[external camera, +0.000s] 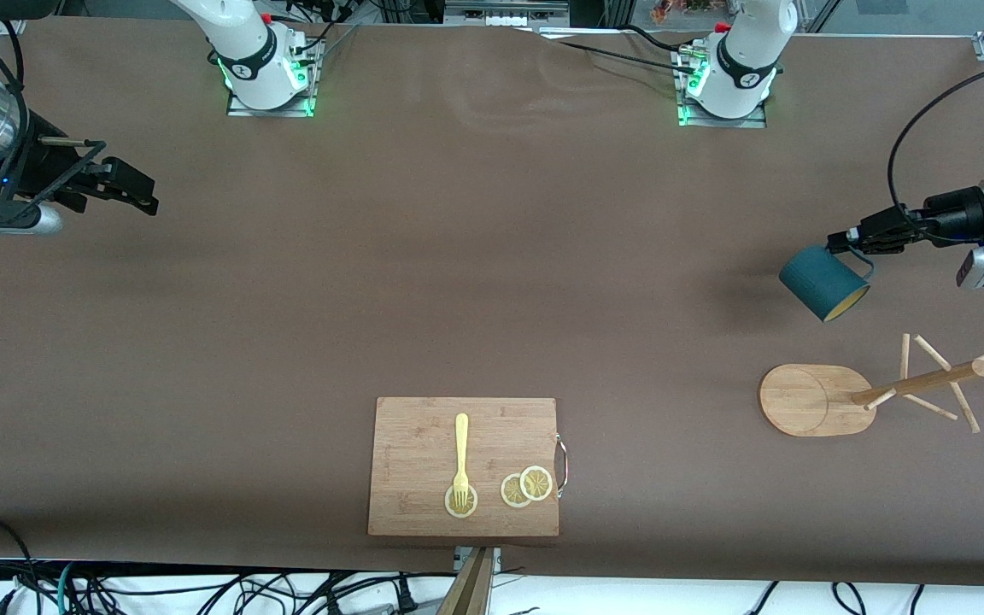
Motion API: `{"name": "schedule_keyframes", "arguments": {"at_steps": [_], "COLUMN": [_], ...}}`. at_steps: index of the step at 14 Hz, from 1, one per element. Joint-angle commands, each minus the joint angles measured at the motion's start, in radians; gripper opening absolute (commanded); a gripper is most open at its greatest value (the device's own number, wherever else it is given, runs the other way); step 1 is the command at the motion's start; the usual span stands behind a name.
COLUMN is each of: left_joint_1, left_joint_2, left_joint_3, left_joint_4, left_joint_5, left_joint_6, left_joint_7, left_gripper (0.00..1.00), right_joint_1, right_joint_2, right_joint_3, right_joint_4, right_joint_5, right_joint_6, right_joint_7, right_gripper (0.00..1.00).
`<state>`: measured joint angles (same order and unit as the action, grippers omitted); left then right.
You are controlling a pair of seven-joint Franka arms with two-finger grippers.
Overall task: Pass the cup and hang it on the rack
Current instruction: 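Lift the teal mug with the left gripper and carry it toward the rack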
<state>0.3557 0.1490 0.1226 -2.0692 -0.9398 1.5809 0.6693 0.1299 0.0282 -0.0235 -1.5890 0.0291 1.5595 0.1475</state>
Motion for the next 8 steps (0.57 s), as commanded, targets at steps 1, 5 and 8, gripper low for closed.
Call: {"name": "schedule_keyframes", "arguments": {"at_steps": [1, 5, 8], "left_joint_1": [0.034, 0.127, 0.169], "left_joint_2": [0.02, 0.124, 0.15], "left_joint_3": [-0.003, -0.003, -0.003], "left_joint_4": [0.026, 0.096, 0.104], "left_joint_5": [-0.051, -0.145, -0.2], "left_joint_6": [-0.048, -0.148, -0.203], "left_joint_7": [-0.089, -0.089, -0.088], "left_gripper": [0.0, 0.0, 0.0], "right_joint_1": [-0.015, -0.015, -0.015], "right_joint_2": [-0.008, -0.008, -0.008], "right_joint_3": [0.011, 0.01, 0.011], "right_joint_4": [0.001, 0.001, 0.001], "right_joint_5": [0.003, 0.003, 0.003], "right_joint_6": [-0.01, -0.013, -0.013], "right_joint_7": [-0.009, -0.009, -0.009], "right_gripper": [1.0, 1.0, 1.0]}}
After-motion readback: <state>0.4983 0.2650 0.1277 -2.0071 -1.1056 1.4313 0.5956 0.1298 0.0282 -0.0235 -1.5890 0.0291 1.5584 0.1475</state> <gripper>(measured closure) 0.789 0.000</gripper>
